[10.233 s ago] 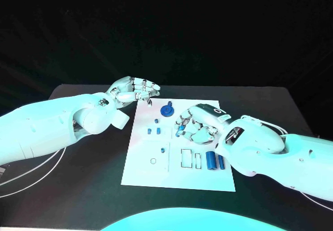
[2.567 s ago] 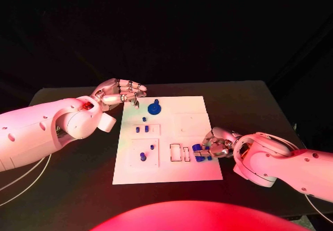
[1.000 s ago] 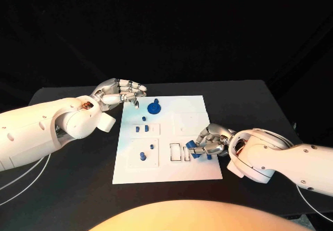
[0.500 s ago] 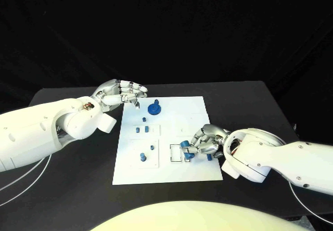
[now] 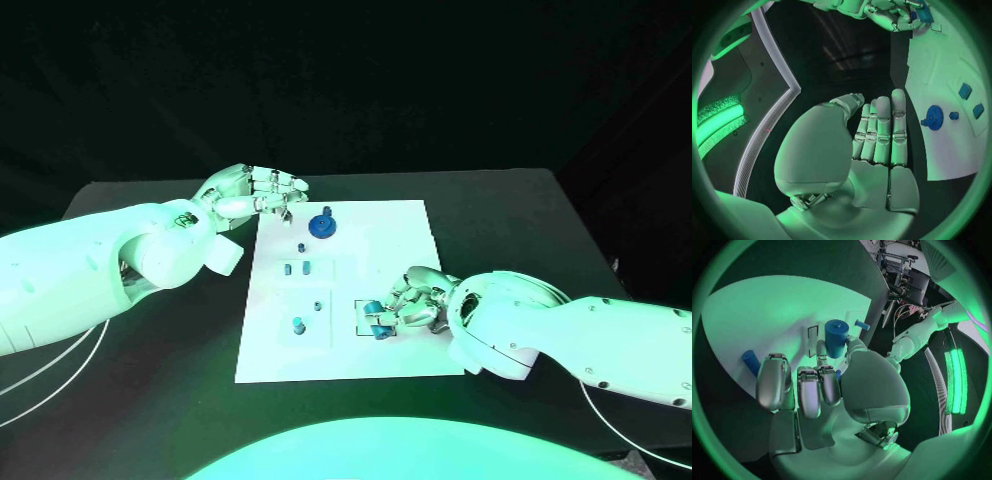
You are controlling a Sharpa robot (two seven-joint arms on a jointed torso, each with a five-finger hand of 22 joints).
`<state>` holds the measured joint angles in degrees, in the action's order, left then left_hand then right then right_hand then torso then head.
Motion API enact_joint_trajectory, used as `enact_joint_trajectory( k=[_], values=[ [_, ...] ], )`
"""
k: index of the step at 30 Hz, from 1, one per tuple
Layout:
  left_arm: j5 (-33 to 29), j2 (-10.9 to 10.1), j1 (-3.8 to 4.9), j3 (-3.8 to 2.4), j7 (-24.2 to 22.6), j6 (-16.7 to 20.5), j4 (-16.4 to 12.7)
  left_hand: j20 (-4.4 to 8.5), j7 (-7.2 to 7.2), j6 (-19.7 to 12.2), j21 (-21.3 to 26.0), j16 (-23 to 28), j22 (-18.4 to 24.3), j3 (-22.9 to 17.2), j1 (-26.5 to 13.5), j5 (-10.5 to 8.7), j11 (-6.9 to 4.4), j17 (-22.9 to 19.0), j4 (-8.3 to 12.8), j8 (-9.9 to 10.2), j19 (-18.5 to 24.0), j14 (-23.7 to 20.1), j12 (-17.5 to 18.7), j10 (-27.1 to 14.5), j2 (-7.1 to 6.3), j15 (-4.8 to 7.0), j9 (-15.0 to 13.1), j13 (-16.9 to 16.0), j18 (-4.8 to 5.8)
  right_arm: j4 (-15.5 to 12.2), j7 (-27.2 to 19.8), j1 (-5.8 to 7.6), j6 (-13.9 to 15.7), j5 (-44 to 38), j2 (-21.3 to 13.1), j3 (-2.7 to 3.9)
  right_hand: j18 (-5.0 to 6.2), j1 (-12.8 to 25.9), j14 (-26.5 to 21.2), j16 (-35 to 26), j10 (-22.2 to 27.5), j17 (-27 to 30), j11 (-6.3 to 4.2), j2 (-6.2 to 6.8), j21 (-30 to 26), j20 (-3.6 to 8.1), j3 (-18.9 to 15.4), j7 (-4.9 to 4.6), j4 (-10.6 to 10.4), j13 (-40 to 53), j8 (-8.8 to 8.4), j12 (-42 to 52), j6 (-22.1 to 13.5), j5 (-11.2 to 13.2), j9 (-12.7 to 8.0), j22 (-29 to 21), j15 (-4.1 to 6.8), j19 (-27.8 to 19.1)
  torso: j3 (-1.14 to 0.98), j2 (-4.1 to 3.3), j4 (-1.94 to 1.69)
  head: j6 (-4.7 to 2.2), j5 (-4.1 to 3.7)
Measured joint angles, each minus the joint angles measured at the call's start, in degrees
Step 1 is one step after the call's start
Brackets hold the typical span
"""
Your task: Assemble the parts on the task board
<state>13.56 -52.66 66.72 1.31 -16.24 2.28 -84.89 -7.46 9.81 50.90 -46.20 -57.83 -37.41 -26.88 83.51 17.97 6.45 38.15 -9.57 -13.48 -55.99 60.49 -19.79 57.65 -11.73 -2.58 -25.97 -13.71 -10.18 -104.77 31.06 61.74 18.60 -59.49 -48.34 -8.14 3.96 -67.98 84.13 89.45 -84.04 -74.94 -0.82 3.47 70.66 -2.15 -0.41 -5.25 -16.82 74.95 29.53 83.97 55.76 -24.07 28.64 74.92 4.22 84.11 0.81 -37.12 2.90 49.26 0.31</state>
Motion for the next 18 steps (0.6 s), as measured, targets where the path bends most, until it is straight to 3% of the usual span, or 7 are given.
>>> enact_joint_trajectory(
  k=[10,18],
  values=[
    [0.0,-0.12,0.0,0.02,0.02,0.0,-0.04,0.0,0.0,0.0,0.0,0.0,0.0,0.0,0.0,0.0,0.0,0.0,0.0,0.0,0.0,0.0,0.0,0.0,0.0,0.0,0.0,0.0,0.0,0.77,0.17,-0.05,0.7,-2.98,0.86,0.02,0.0,0.07,-0.06,0.0,0.0,0.01,0.01,0.08,0.0,0.12,-0.01,0.03,-0.01,-0.01,0.01,0.0,0.03,0.24,0.14,-0.01,0.05,-0.12,-0.02,-0.03,0.02,0.05,0.28],
    [0.0,-0.11,0.0,0.0,0.03,-0.01,-0.06,0.0,0.0,0.0,0.0,0.0,0.0,0.0,0.0,0.0,0.0,0.01,0.0,0.0,0.0,0.0,0.0,0.0,0.0,0.0,-0.01,0.0,0.01,1.32,0.39,-0.07,0.34,-4.39,1.6,0.02,0.0,1.72,-0.21,0.0,0.0,0.01,0.01,0.42,-0.29,0.2,-0.01,0.76,-0.01,-0.01,1.05,-0.25,0.77,3.35,0.48,-0.01,0.2,-0.21,-0.03,-0.02,0.06,0.14,0.54]
  ],
)
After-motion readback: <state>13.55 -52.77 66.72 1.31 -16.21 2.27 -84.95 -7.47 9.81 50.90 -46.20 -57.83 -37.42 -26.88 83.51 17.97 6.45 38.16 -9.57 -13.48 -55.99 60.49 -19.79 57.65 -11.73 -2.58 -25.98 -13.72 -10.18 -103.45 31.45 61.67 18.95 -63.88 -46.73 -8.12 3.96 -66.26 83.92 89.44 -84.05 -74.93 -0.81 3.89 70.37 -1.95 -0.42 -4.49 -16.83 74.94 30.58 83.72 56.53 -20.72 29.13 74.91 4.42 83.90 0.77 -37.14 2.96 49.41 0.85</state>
